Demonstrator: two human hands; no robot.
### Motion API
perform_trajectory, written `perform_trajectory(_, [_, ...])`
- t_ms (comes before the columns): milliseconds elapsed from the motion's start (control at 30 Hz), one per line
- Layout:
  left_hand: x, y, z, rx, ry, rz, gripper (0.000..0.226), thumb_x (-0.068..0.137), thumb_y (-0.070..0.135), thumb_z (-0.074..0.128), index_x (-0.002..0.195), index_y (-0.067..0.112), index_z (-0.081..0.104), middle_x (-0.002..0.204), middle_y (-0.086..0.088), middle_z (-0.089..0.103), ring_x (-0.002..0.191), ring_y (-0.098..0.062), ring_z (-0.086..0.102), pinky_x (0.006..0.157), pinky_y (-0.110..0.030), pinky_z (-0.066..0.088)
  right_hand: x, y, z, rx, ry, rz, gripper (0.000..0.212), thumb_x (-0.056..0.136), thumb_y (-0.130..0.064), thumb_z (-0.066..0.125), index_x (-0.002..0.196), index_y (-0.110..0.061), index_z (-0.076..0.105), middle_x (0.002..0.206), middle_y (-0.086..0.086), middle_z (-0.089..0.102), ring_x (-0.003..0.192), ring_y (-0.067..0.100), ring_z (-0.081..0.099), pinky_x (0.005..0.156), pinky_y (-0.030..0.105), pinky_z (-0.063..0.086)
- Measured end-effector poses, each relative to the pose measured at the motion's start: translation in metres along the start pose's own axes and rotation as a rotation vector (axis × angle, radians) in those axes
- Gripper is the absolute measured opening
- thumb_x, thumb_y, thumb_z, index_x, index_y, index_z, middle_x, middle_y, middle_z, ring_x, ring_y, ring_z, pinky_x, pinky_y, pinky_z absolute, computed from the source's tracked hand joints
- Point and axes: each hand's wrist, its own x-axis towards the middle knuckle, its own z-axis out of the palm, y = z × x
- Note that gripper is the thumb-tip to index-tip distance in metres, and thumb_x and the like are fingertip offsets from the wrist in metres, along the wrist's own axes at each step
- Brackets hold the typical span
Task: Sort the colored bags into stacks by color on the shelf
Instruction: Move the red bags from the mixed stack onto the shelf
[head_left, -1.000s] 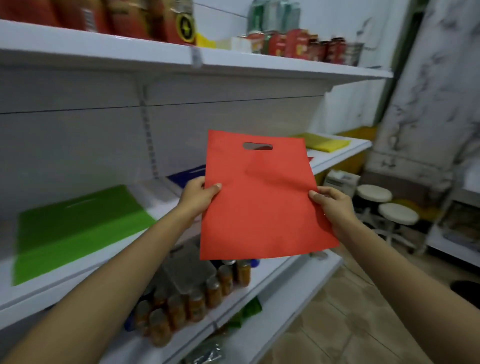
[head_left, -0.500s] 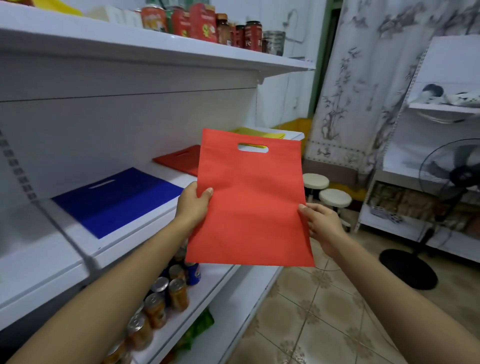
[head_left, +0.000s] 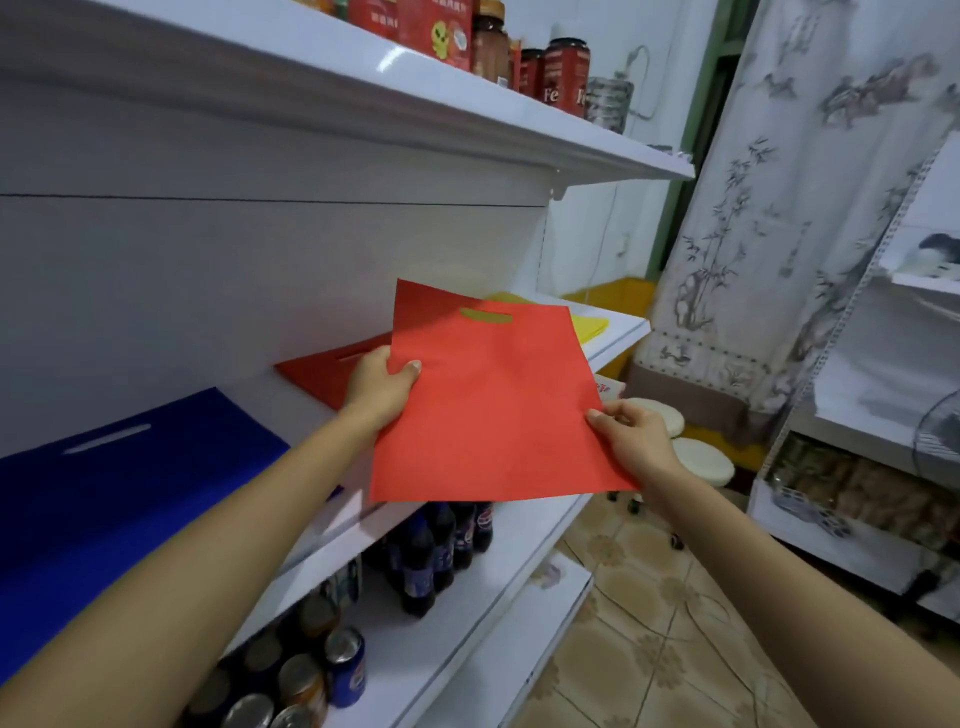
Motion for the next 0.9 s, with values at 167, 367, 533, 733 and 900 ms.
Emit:
perform_trajectory(167, [0.030,-0.020,-0.021,0.109,0.043,-0.047,0.028,0.094,0.020,0.057,0.118,0.006,0.061,0.115,-0.011,0.065,0.099,-0.025,0.062,0.082,-0.028,0.046,0.059,-0.010,0.037,-0.047,-0.063,-0.045,0.011,0.089,-0.020,0.067,0.091,-0.009,0.065,0.078,0.008,0.067,0.066,0.020,0.063,0.068,0.032,0.053])
perform_trajectory(367, [0.044,-0.049,-0.050,0.132,0.089,-0.177,0.013,0.094,0.016,0.057,0.108,0.016,0.057,0.085,0.005,0.062,0.070,-0.008,0.060,0.058,-0.021,0.043,0.128,-0.017,0.080,-0.080,-0.181,-0.102,0.009,0.085,-0.019,0.071,0.085,-0.011,0.068,0.075,0.011,0.067,0.059,0.018,0.059,0.062,0.028,0.049])
perform_trajectory(533, [0.060,-0.060,-0.064,0.213,0.137,-0.218,0.011,0.092,0.018,0.062,0.082,0.022,0.059,0.081,0.002,0.063,0.071,-0.010,0.059,0.060,-0.023,0.043,0.179,-0.022,0.113,-0.110,-0.323,-0.143,0.012,0.085,-0.017,0.072,0.077,-0.011,0.065,0.065,0.004,0.062,0.045,0.008,0.054,0.047,0.018,0.044])
perform_trajectory(733, [0.072,-0.073,-0.057,0.303,0.197,-0.326,0.007,0.087,0.019,0.069,0.083,0.017,0.063,0.080,0.001,0.066,0.074,-0.013,0.062,0.066,-0.024,0.046,0.233,-0.013,0.138,-0.287,-0.535,-0.226,0.013,0.086,-0.015,0.069,0.086,-0.003,0.071,0.076,0.008,0.065,0.064,0.015,0.055,0.052,0.021,0.043])
perform_trajectory(900, [0.082,-0.075,-0.039,0.438,0.271,-0.384,0.010,0.086,0.021,0.068,0.085,0.025,0.059,0.088,0.001,0.067,0.086,-0.017,0.064,0.073,-0.026,0.047,0.268,0.001,0.150,-0.373,-0.658,-0.302,0.007,0.086,-0.016,0.069,0.084,-0.010,0.073,0.082,0.005,0.069,0.070,0.015,0.061,0.060,0.026,0.048])
